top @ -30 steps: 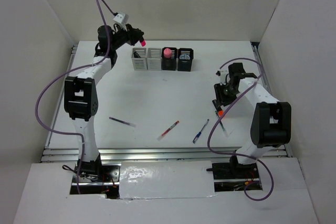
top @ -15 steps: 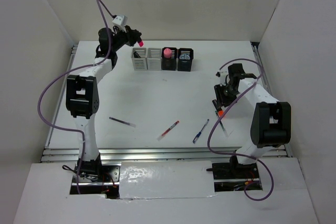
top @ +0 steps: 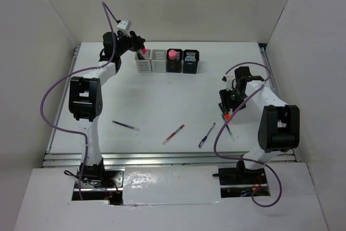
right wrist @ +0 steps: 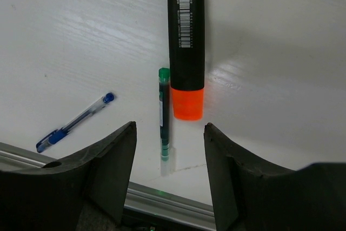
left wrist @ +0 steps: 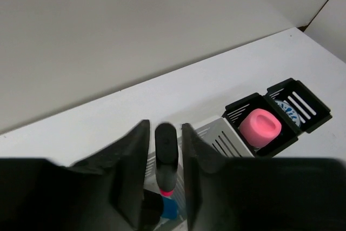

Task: Sort the stationery into containers
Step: Place the pen in the storage box, then pick up the pen from the center of the board.

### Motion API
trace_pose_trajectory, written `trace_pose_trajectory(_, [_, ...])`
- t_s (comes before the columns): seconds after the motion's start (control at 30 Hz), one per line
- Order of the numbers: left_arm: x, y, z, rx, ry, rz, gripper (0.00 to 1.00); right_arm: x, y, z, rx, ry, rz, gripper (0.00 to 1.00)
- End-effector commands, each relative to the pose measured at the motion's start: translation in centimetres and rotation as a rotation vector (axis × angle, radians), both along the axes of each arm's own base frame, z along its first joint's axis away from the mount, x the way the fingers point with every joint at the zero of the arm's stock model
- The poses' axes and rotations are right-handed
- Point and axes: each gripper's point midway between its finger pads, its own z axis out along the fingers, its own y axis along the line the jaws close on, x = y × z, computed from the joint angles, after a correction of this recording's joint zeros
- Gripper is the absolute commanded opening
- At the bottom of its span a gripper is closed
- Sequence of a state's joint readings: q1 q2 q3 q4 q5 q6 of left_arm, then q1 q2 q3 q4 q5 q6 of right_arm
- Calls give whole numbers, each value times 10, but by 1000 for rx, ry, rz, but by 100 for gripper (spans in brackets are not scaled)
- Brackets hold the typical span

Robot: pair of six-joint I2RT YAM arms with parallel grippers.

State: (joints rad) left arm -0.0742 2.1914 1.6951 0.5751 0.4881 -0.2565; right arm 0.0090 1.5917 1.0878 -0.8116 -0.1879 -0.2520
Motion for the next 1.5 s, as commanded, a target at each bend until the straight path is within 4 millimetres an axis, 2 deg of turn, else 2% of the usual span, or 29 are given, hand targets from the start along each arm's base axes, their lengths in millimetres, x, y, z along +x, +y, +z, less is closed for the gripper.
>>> trace_pose_trajectory(0.0, [5,2,6,9,-39,24,45,-4,4,12,4,-4,18,60])
trace_pose_trajectory(0.07, [5,2,11,4,-36,24,62,-8,5,11,3,13,25,60])
trace_pose_trajectory(0.13, [3,2,15,3,-42,23,68,-13,8,10,7,25,42,59])
trace_pose_trajectory(0.33, [-13,-5,38,-4,-79,-20,71,-10,5,3,-18,11,31,57])
trace_pose_trajectory(0.53, [-41,-21,62,2,-119,-93,72,14,-2,-5,-55,-16,3,50])
trace_pose_trajectory(0.63, [-55,-22,80,-4,-152,-108,73,21,-2,-11,-62,-3,8,50])
trace_pose_trajectory(0.77, [-62,-16,94,-39,-155,-113,76,29,-4,-18,-71,10,8,52])
trace_pose_trajectory(1.0, [-68,-4,95,-53,-143,-102,79,45,-10,-26,-100,16,-5,51])
trace_pose_trajectory(1.23, [-71,2,95,-50,-141,-101,80,45,-14,-36,-126,53,-5,48])
trace_pose_trajectory(1.47, [-72,4,93,-51,-137,-96,80,45,-10,-32,-103,52,-1,49])
